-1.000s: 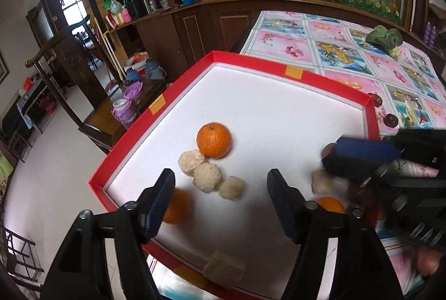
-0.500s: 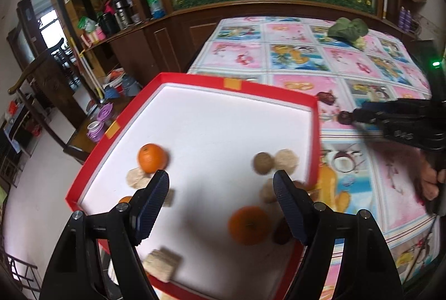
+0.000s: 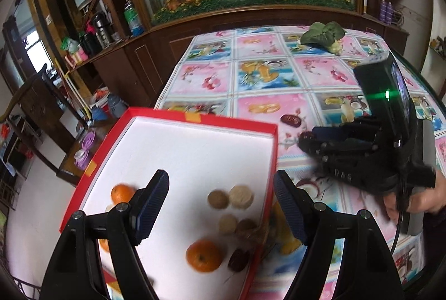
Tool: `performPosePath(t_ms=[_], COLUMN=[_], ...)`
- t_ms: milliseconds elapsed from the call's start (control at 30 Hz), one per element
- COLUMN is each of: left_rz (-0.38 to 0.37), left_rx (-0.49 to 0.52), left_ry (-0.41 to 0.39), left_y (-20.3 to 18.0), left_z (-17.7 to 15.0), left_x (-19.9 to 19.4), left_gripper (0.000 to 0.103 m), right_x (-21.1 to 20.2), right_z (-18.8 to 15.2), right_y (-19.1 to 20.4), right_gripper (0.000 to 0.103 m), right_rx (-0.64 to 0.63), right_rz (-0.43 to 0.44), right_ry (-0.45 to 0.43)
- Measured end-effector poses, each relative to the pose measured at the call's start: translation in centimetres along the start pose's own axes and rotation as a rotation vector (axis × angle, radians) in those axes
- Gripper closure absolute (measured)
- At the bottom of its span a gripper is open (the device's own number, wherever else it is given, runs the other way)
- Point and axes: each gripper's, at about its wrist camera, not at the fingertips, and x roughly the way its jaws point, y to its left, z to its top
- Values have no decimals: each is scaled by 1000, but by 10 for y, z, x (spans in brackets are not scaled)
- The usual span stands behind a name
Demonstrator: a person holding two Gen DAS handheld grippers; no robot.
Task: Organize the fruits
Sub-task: 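Open both grippers to drop the pastries into the tray, then grasp a red date on the tablecloth with the right gripper while the left gripper grasps another date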
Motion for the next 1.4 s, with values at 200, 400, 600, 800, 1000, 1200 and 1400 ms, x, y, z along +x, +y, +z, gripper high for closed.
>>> performPosePath(t_ms=[200,400,600,800,1000,1200,1400], left_rz=[-45,-120,-158,-179,-218,-257,-274], left_rx=[51,214,297,242,214,168,149], left_ry=[22,60,119,195,219,226,210], left_y=[-30,-77,-94,-89,-93,-90,-95], left_z=[29,54,66,65,63,65,62], left_x=[21,61,92,115,124,127,124], left_gripper=[26,26,33,49,59,71,88], right_x=[-14,-46,-61,-54,-50,-48,-47], right_z=[3,8,5,6,5,5,5], right_y=[-28,-102,-139,-133,-132,-130,-129], right_gripper=[75,75,75,75,75,75,75], right_rx=[66,319,462,461,460,458,454], right_rz=[-31,-84,-75,-52,-43,-43,-44], right_ry=[7,-60,-100,-81,-72,-65,-63])
